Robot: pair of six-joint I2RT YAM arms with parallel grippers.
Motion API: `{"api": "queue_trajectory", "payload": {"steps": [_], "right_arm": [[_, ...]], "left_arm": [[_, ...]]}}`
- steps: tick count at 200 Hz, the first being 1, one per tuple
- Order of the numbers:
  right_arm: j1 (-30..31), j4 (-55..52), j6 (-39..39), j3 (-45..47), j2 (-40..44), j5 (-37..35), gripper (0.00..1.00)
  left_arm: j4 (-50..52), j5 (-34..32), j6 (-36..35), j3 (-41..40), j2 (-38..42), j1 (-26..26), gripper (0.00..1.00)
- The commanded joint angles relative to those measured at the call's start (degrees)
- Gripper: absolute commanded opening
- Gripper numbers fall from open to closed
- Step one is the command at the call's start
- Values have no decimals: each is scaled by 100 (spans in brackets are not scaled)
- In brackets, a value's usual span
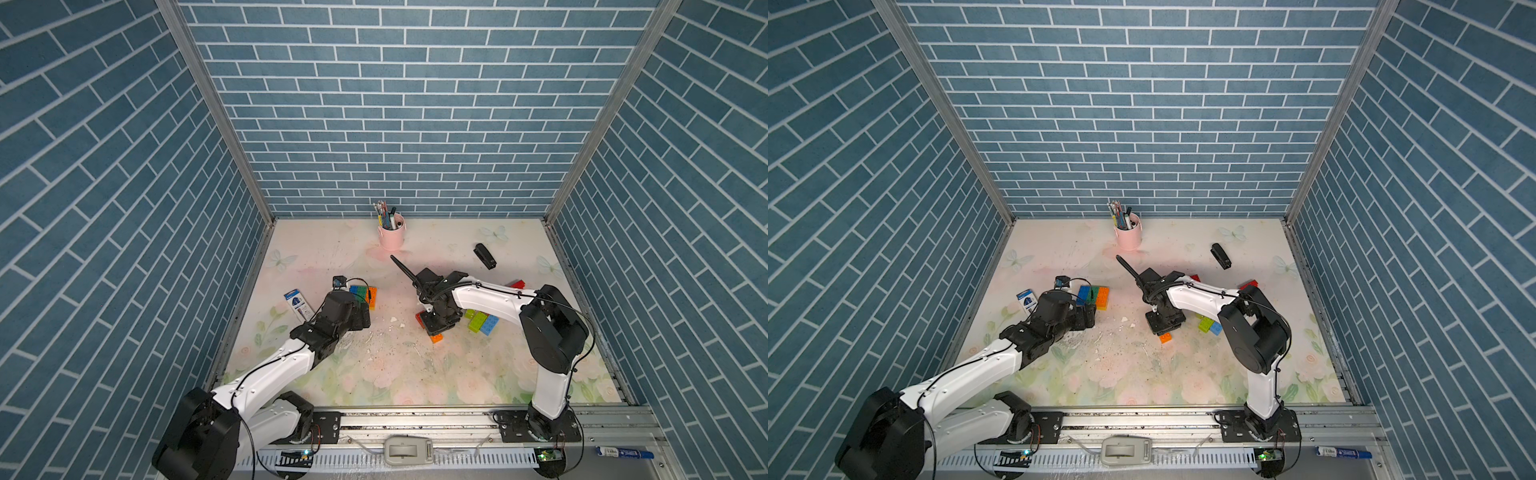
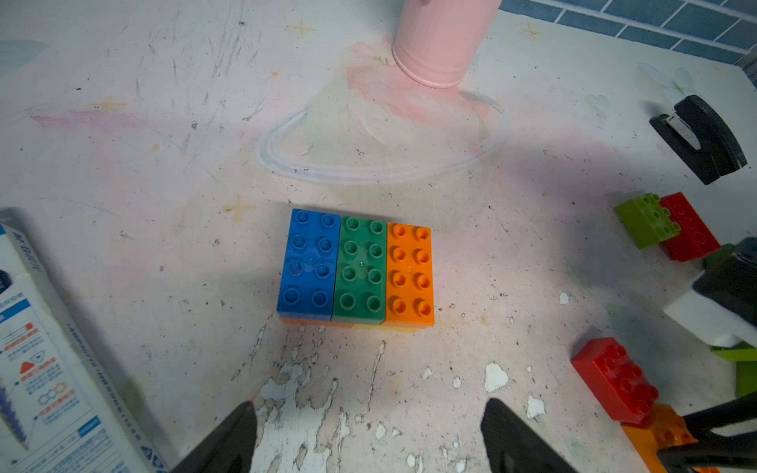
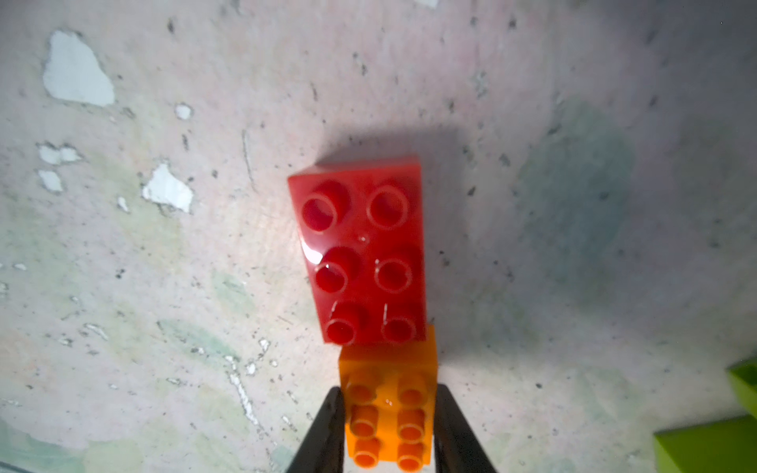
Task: Assemble a rectangle with lego
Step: Move the lego brick at the center of the board.
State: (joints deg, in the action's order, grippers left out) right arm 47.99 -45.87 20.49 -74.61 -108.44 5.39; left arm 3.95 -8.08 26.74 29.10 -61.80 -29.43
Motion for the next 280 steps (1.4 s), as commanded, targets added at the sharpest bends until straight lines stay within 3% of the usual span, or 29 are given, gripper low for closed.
{"api": "queue_trajectory", "payload": {"steps": [1, 186, 280], "right_arm": [[26, -185, -229, -137, -140, 111, 25], [-121, -414, -579, -353, -329, -274, 25], [-202, -397, -711, -465, -406, -73, 25]], "left_arm": [[-61, 30, -61, -106, -38, 60, 88], [-97, 100, -61, -116, 6, 78, 87], [-111, 95, -80, -123, -15, 85, 87]]}}
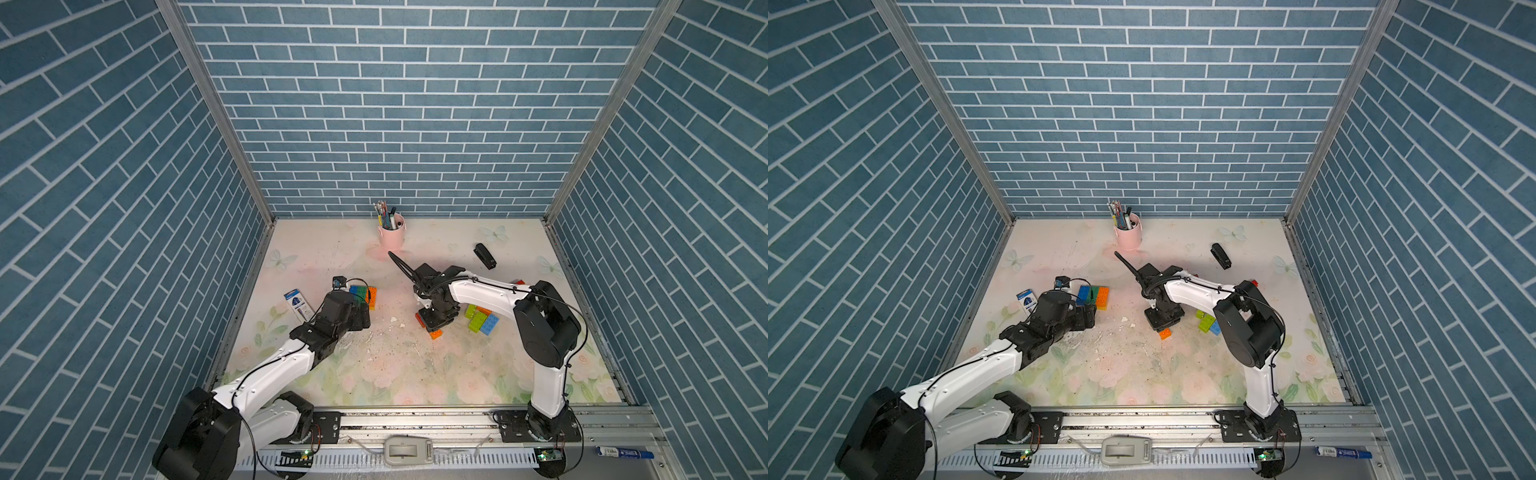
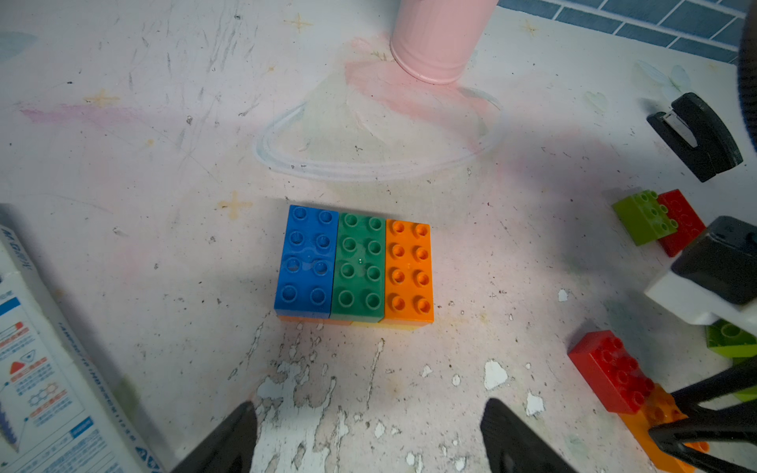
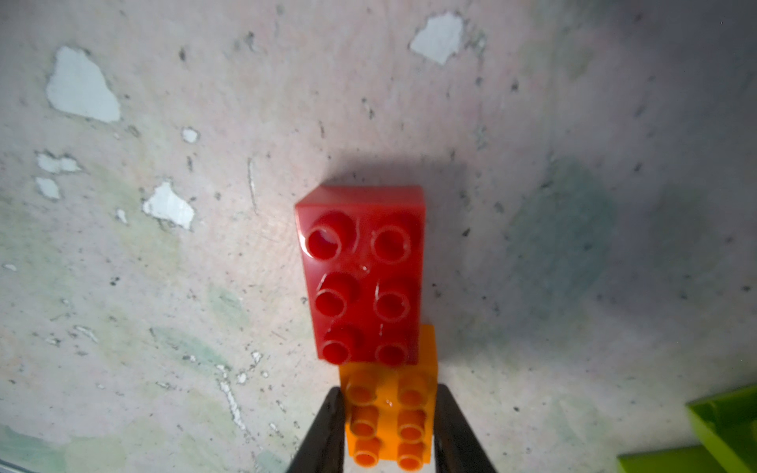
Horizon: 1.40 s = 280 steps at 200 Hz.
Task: Assemble a rectangle with lego
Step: Move the lego brick at the center of the board.
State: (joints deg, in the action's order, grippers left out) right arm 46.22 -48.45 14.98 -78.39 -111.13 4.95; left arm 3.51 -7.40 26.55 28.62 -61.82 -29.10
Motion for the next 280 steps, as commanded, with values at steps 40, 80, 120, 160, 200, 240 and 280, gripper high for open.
{"api": "queue_trajectory", "payload": {"steps": [40, 80, 120, 160, 200, 240, 280], "right_arm": [[-24, -121, -160, -136, -189, -29, 25], [-33, -138, -246, -314, -311, -157, 25], [-37, -288, -426, -591, -450, -618, 25], [-49, -254, -263, -523, -330, -134, 25], [-34, -186, -124, -221, -150, 214, 25], [-43, -166, -184, -372, -309, 199, 25], [-68, -176, -290, -428, -417, 129, 25]], "left_arm": [[-78, 37, -57, -62, -37, 54, 87], [-78, 45, -55, -72, -36, 49, 87], [-87, 45, -55, -67, -35, 53, 87], [-70, 46, -57, -58, -19, 62, 87], [-135, 67, -53, -91, -73, 63, 87], [-109, 68, -71, -60, -59, 60, 87], [-87, 53, -61, -82, -40, 70, 87]]}}
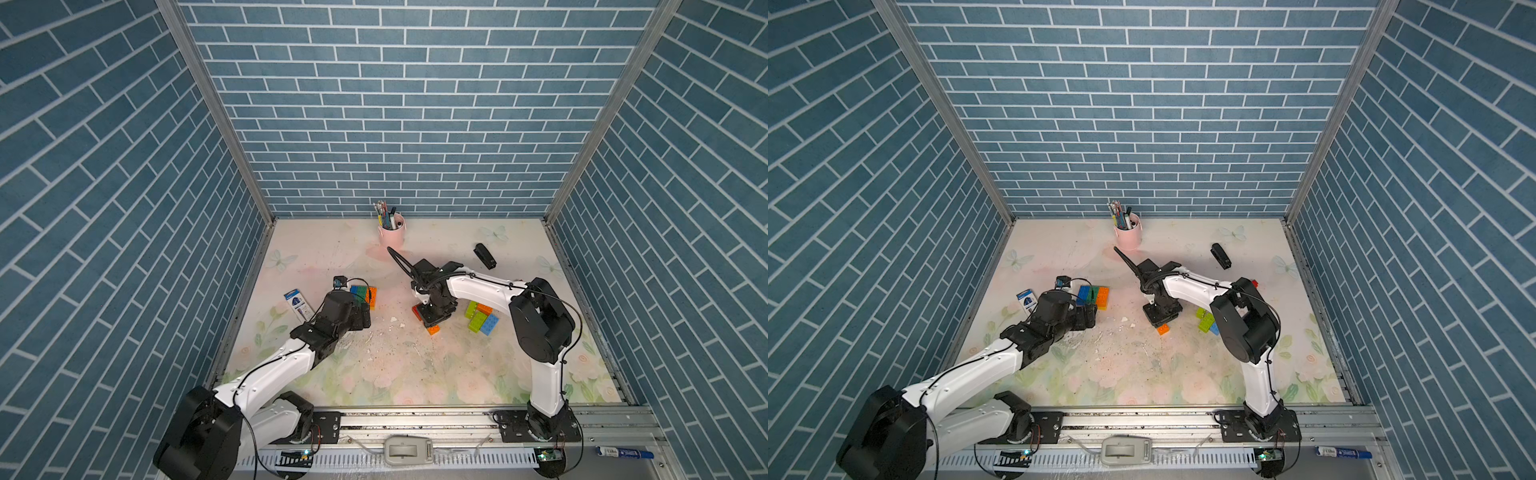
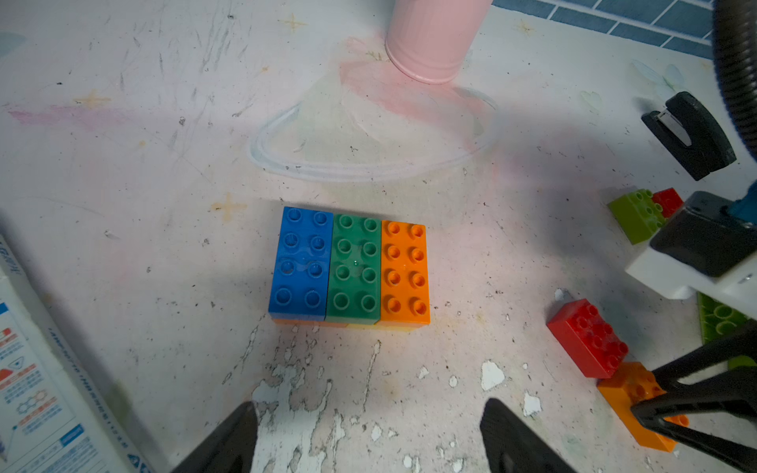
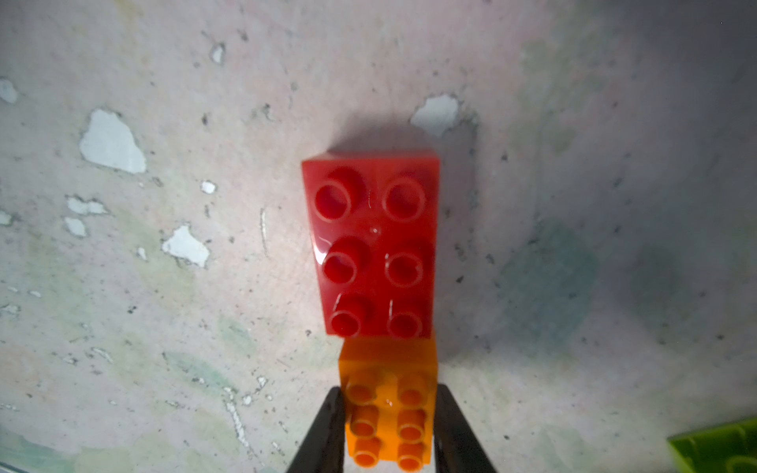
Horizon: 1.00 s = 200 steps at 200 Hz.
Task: Assemble a rectangle with lego
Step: Move the lego brick at the center of the board.
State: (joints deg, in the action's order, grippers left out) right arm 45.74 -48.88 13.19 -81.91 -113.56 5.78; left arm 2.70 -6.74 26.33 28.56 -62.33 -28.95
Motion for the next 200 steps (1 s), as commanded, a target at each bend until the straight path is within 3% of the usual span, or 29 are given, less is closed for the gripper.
{"api": "queue_trajectory", "payload": {"steps": [1, 91, 200], "right_arm": [[-16, -136, -113, -74, -175, 46, 25], [-65, -149, -150, -281, -325, 28, 25], [-125, -136, -142, -343, -378, 20, 25]], "left_arm": [[-15, -12, -39, -77, 10, 56, 87], [-33, 17, -54, -59, -32, 78, 87], [7, -4, -37, -9, -52, 82, 94]]}}
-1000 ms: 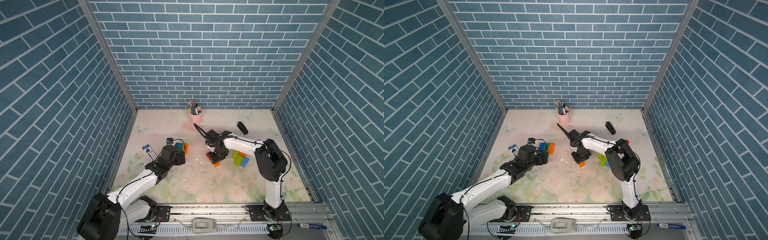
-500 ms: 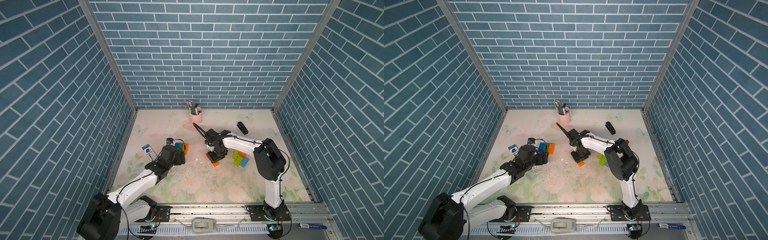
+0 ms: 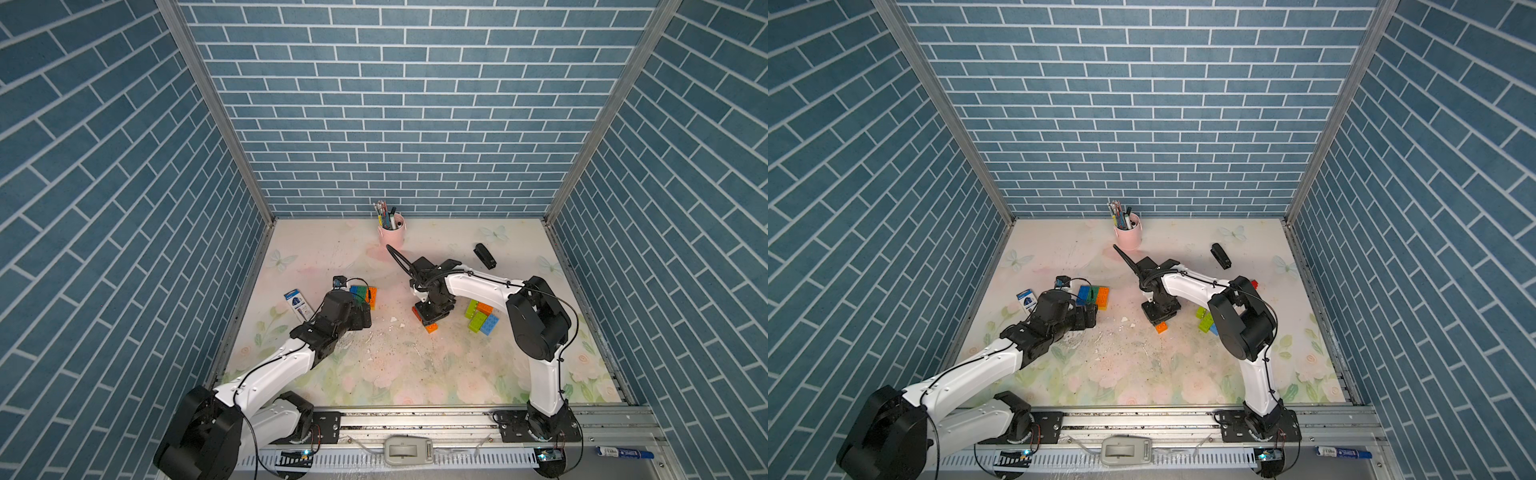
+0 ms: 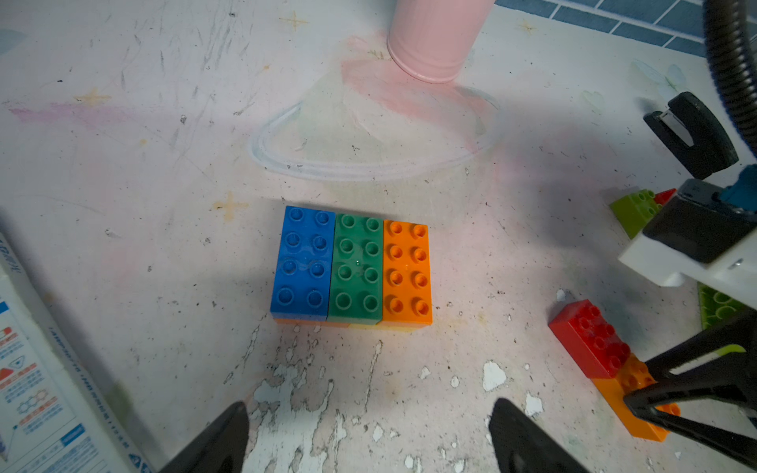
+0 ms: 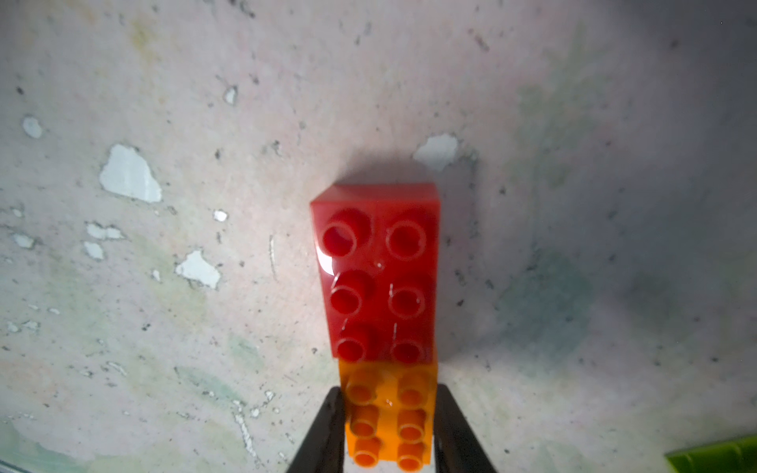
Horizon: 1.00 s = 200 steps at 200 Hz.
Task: Assemble a rectangle with lego
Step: Move the lego brick at the center of the board.
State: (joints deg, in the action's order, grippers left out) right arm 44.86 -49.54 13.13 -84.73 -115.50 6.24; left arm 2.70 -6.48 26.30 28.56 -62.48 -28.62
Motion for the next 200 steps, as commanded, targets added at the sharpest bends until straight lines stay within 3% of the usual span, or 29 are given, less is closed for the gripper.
{"api": "queue_trajectory", "payload": {"steps": [1, 52, 111, 156, 200], "right_arm": [[-38, -72, -135, -61, -183, -26, 25], [-56, -49, -126, -66, -201, -13, 26], [-52, -50, -104, -52, -159, 129, 46], [-56, -47, -82, -34, -88, 233, 56], [-150, -239, 60, -90, 421, 447, 69]], "left_arm": [[9, -30, -36, -9, -36, 45, 94], [11, -23, -38, -23, -32, 45, 94], [4, -27, -31, -26, -19, 43, 94], [10, -20, -38, -36, -4, 50, 94], [52, -70, -36, 0, 50, 45, 94]]}}
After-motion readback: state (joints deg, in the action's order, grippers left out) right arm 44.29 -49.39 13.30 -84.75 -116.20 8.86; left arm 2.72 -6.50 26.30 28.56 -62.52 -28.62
